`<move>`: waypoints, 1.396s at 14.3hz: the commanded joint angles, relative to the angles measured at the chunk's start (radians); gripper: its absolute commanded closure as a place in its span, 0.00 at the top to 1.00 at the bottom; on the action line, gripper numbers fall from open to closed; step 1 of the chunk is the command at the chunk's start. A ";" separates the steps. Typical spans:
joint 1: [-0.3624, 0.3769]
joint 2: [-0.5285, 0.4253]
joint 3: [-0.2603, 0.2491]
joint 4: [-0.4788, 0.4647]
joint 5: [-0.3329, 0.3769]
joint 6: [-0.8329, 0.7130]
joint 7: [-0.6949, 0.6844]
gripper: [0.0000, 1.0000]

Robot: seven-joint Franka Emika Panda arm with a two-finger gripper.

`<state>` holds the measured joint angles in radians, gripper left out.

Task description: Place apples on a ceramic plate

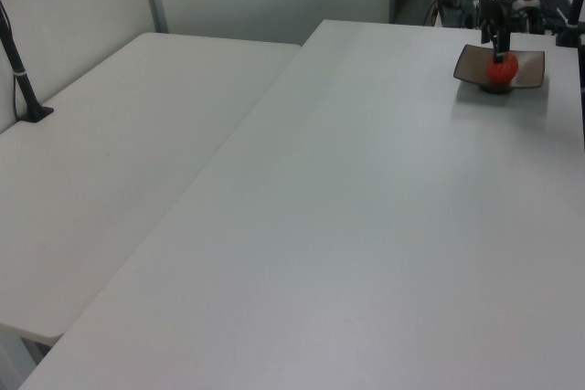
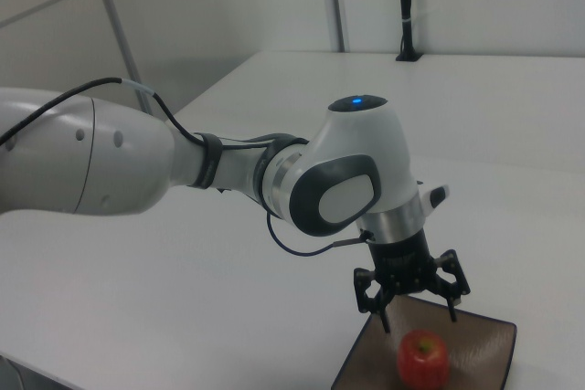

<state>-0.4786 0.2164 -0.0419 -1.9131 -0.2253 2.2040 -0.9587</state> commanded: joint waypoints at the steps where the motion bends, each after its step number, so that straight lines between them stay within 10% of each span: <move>1: 0.021 -0.025 -0.004 0.019 0.001 0.005 0.105 1.00; 20: 0.261 -0.285 0.100 0.117 0.248 -0.414 0.681 1.00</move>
<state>-0.2541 -0.0323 0.0312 -1.7850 0.0021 1.8455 -0.3826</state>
